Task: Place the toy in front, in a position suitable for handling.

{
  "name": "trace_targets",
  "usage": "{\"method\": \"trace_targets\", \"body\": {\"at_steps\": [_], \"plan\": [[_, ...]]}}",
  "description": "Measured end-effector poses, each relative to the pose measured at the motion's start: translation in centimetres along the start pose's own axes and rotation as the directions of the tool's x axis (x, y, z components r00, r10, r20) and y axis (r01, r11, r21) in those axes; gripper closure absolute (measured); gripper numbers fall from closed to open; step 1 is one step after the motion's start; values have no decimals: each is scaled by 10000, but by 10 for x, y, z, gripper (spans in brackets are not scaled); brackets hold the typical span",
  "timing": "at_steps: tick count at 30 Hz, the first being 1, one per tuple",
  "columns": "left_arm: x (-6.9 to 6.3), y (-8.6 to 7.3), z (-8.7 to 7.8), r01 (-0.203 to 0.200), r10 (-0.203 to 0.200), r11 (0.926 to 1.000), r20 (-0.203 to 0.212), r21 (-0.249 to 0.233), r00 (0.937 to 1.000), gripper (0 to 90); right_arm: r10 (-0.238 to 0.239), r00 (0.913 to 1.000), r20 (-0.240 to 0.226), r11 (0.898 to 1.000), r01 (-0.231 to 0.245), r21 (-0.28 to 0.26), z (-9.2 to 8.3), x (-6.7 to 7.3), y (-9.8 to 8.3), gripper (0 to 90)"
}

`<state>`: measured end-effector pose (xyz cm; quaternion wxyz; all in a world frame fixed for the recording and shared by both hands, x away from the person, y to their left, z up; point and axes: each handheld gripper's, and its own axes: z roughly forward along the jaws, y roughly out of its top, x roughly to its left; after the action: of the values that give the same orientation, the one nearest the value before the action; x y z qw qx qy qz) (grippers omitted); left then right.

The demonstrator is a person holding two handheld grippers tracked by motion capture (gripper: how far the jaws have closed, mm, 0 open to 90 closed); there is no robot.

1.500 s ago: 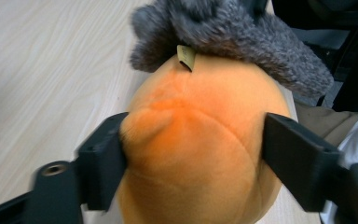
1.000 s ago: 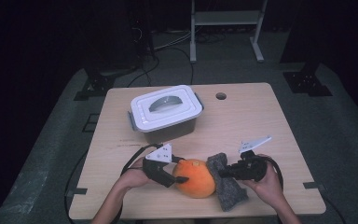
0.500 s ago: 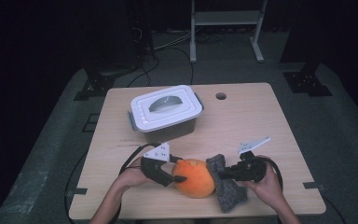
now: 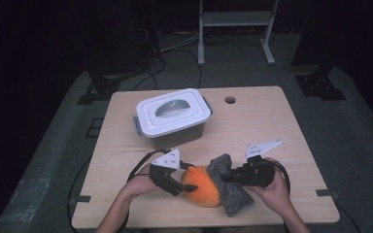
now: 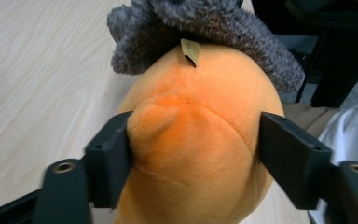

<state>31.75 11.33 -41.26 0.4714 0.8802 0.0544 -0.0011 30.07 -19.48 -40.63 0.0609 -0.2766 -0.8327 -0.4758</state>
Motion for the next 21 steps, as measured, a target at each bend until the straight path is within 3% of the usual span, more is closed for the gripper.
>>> {"method": "trace_targets", "body": {"at_steps": [5, 9, 14, 17, 19, 21], "plan": [[3, -4, 7, 459, -461, 9986, 55, 257, 9989, 169, 147, 9999, -52, 9996, -145, 256, -2, -4, -7, 770], [0, -2, 7, 149, -147, 9999, -161, 86, 9998, 302, 337, 9994, -120, 9987, -333, 382, -4, -8, -10, 770], [3, -3, 2, 407, -409, 9991, -285, -84, 9988, 358, 636, 9978, 168, 9950, -647, 766, -8, -17, -17, 770], [0, 4, -2, 174, -190, 9994, -512, -309, 9985, 373, 407, 9986, 339, 9984, -420, 374, -13, -13, -12, 770], [-4, 11, -4, -50, 22, 9993, -730, -374, 9973, 379, 132, 9995, 298, 9995, -124, -285, -18, -4, -3, 770], [-9, 18, -3, -213, 189, 9994, -822, -285, 9964, 381, -121, 9994, 315, 9980, 140, -619, -18, 3, 4, 770]]}}
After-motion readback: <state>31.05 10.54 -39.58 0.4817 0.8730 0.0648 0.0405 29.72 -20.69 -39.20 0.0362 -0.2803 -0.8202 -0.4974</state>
